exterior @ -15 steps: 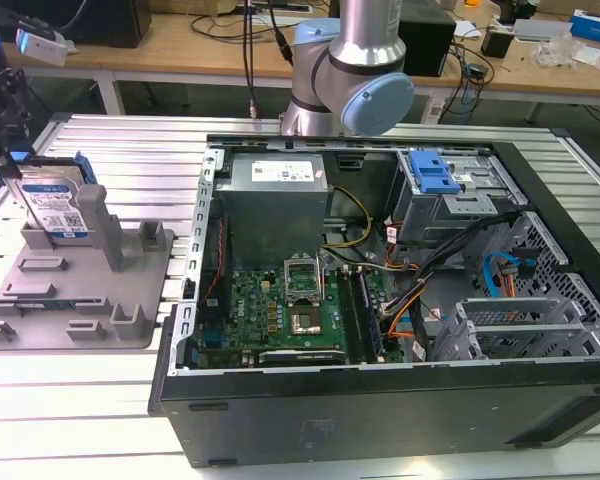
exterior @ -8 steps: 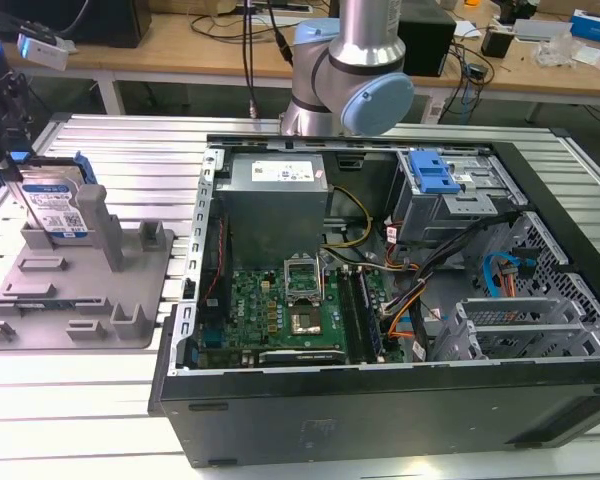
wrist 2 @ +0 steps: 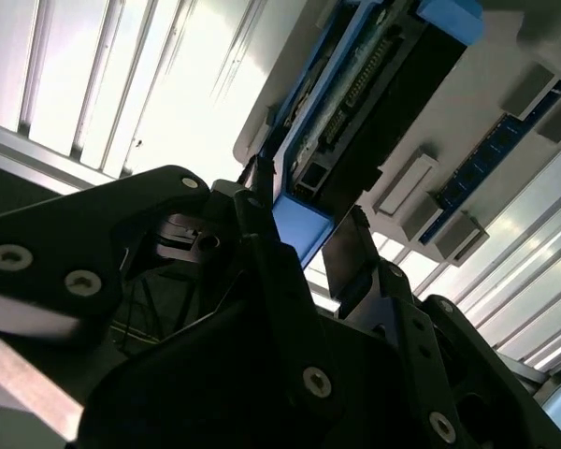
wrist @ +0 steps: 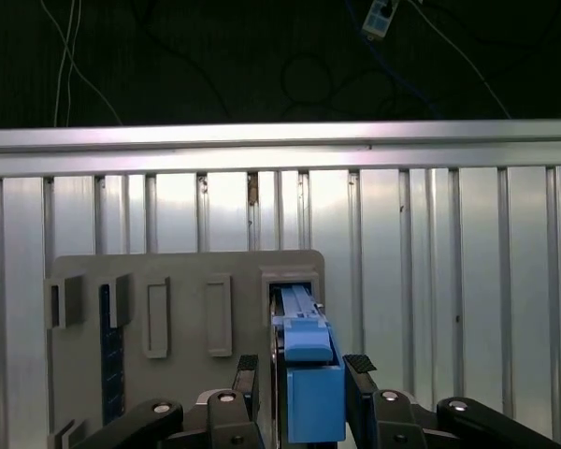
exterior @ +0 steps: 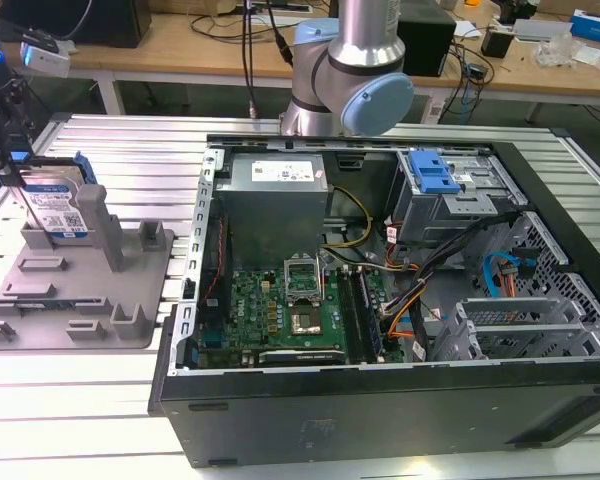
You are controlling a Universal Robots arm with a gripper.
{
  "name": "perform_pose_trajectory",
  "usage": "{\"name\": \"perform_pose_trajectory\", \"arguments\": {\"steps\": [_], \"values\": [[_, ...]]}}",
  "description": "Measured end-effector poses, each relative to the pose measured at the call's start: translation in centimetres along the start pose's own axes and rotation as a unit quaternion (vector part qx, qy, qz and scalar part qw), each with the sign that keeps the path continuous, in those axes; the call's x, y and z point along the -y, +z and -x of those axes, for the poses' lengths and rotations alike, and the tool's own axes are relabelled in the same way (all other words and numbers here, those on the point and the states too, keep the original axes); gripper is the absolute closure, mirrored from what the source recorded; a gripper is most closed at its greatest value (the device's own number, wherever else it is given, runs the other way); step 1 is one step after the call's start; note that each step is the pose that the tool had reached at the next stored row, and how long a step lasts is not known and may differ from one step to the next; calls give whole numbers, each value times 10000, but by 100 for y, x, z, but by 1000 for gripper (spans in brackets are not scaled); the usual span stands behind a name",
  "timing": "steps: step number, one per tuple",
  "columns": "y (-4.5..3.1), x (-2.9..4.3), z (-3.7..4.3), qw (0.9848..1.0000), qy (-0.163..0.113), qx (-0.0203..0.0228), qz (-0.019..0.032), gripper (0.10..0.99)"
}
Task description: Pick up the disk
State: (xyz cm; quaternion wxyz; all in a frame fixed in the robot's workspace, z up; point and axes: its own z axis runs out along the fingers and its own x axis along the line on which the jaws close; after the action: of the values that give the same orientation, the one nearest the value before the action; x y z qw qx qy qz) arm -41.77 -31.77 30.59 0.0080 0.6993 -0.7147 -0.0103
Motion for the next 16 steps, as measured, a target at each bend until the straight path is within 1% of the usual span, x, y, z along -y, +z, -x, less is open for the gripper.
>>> {"name": "perform_pose_trajectory", "arguments": {"steps": [9,16], "values": [[14,-1,3,10000,1,1,-6,604],[53,-6,15,10000,0,0,-5,604]]}}
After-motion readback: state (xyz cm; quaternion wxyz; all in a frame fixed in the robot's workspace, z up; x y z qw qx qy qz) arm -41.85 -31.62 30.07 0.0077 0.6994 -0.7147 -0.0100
